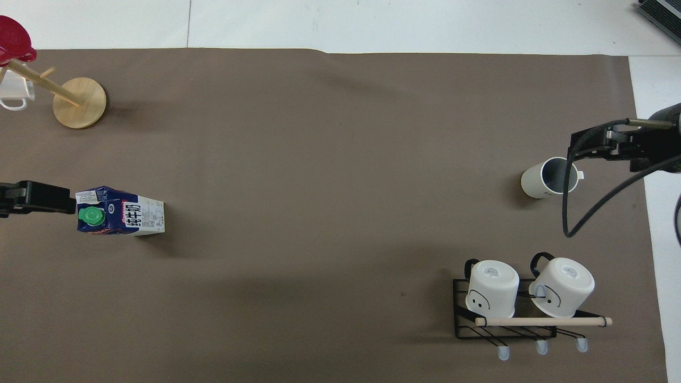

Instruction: Place cup and milk on table

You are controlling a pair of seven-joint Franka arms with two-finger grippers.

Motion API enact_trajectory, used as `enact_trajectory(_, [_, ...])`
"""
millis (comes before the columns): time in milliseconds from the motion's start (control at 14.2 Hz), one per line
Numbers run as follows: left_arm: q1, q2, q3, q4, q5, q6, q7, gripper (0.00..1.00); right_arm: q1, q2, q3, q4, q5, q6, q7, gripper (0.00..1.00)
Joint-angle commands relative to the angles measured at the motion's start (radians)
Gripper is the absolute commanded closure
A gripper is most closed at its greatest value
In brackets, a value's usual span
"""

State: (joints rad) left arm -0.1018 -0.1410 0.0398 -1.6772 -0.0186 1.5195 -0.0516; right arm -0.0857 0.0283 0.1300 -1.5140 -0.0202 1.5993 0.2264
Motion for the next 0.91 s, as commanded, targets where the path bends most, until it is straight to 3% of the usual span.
enact_trajectory(0, [-0.016,0.011,0.006,0.025,0.02,-0.016,-0.014,0.0,-0.017,-0.016,0.002,-0.038,0.016,0.031,-0.044,0.0])
enact_trajectory(562, [-0.001,0.009,0.009,0.024,0.017,-0.019,-0.017,0.0,-0.077,-0.008,0.0,-0.139,0.014,0.142,-0.127,0.0])
enact_trajectory(843, [-0.001,0.009,0.011,0.024,0.017,-0.019,-0.017,0.0,-0.114,0.019,0.0,-0.25,0.002,0.301,-0.142,0.0])
